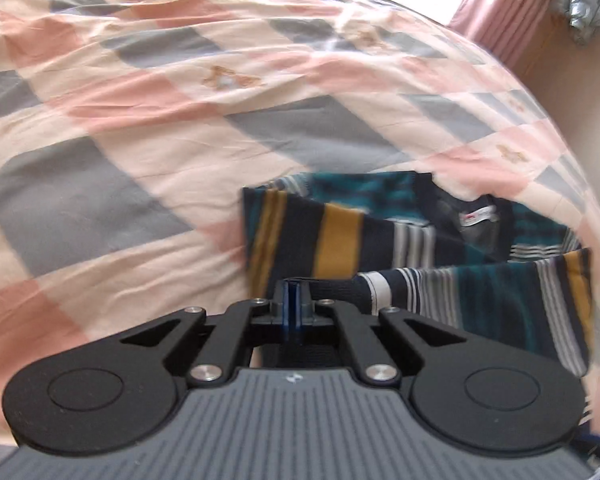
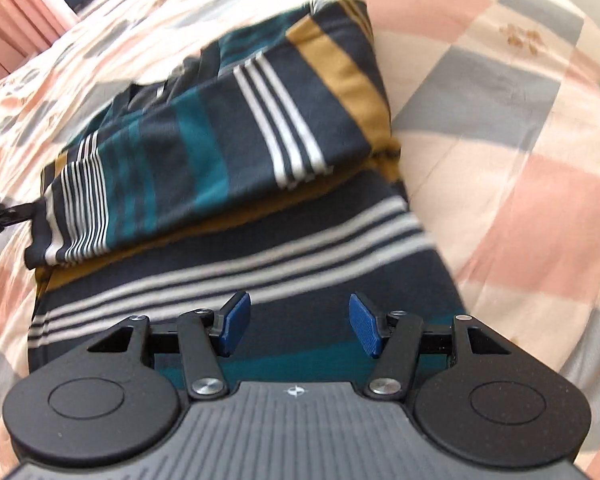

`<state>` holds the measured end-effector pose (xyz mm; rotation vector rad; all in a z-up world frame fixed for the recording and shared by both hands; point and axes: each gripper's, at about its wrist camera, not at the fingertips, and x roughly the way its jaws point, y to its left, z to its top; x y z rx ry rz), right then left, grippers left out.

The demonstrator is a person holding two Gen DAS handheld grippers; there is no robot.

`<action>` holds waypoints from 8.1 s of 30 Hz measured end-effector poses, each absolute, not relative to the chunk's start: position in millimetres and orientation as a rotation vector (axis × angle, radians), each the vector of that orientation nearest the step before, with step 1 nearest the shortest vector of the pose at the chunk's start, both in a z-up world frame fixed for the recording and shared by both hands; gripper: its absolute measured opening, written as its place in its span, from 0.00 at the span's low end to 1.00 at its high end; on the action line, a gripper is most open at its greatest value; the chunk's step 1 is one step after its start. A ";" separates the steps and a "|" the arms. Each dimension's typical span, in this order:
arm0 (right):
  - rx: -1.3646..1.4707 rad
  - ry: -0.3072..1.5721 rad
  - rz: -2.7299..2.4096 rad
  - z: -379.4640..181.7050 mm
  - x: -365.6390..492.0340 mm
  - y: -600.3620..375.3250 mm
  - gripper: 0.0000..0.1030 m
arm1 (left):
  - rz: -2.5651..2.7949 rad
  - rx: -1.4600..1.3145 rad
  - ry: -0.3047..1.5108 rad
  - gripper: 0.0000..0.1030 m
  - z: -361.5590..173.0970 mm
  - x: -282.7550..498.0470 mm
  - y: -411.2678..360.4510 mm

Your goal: Fold clothes

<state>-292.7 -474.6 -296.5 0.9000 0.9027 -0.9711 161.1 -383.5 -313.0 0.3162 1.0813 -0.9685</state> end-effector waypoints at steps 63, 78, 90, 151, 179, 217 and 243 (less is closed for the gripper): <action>0.726 1.148 -0.686 -282.1 -455.1 -288.9 0.46 | -0.735 0.691 1.201 0.19 -240.1 -142.4 -73.0; 0.622 0.909 -0.578 -183.0 -430.5 -294.9 0.55 | -0.890 0.673 0.982 0.28 -137.0 -199.8 -135.8; 0.615 0.874 -0.590 -177.1 -451.2 -280.3 0.55 | -0.959 0.698 0.939 0.28 -149.2 -209.8 -114.7; -0.124 1.329 -0.222 -241.0 -303.4 -438.3 0.03 | -1.298 1.094 0.766 0.05 -265.9 0.8 -239.9; 0.824 0.943 -0.632 -296.0 -360.3 -501.8 0.08 | -0.954 0.300 1.238 0.03 -299.3 70.7 -233.4; 0.406 0.956 -0.668 -259.4 -307.5 -448.1 0.38 | -1.069 0.537 1.007 0.15 -266.8 3.7 -243.4; 0.332 1.209 -0.460 -306.2 -330.0 -391.9 0.34 | -1.036 0.732 1.120 0.09 -312.0 -61.6 -195.7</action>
